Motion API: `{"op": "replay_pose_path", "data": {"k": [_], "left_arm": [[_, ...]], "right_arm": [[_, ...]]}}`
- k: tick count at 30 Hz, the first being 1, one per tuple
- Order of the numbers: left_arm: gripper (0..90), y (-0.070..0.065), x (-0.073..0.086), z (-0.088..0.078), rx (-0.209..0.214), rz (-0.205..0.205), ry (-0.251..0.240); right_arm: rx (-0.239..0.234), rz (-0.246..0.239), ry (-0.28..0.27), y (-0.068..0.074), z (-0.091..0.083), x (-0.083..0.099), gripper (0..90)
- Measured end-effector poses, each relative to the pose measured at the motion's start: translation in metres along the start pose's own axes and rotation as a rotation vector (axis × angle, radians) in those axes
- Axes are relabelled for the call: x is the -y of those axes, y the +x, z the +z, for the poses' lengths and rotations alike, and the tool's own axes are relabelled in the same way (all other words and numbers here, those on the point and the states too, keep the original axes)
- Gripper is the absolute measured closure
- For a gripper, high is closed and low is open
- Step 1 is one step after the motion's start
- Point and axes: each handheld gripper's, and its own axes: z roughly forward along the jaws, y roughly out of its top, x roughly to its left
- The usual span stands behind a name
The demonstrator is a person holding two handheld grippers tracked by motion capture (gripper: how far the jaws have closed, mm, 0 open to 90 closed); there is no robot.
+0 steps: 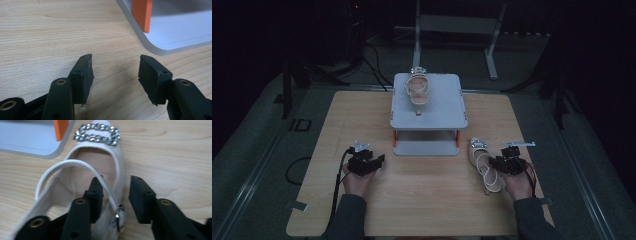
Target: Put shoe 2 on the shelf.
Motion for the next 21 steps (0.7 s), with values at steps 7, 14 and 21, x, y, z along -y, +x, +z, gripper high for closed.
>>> {"op": "replay_pose_path", "data": {"k": [7, 14, 21], "left_arm": [[45.3, 0.0001, 0.0000, -0.0001, 0.001, -0.001, 0.000], [45.3, 0.0003, 0.0000, 0.0000, 0.001, -0.001, -0.001], [45.3, 0.0004, 0.0000, 0.0001, 0.001, -0.001, -0.002]], "right_arm": [[0.006, 0.097, 0.059, -0.0023, 0.0053, -0.0020, 76.2], [0.011, 0.167, 0.109, -0.0074, 0.0073, -0.0016, 81.7], [0.007, 0.213, 0.144, -0.0066, 0.0066, -0.0058, 85.2]]}}
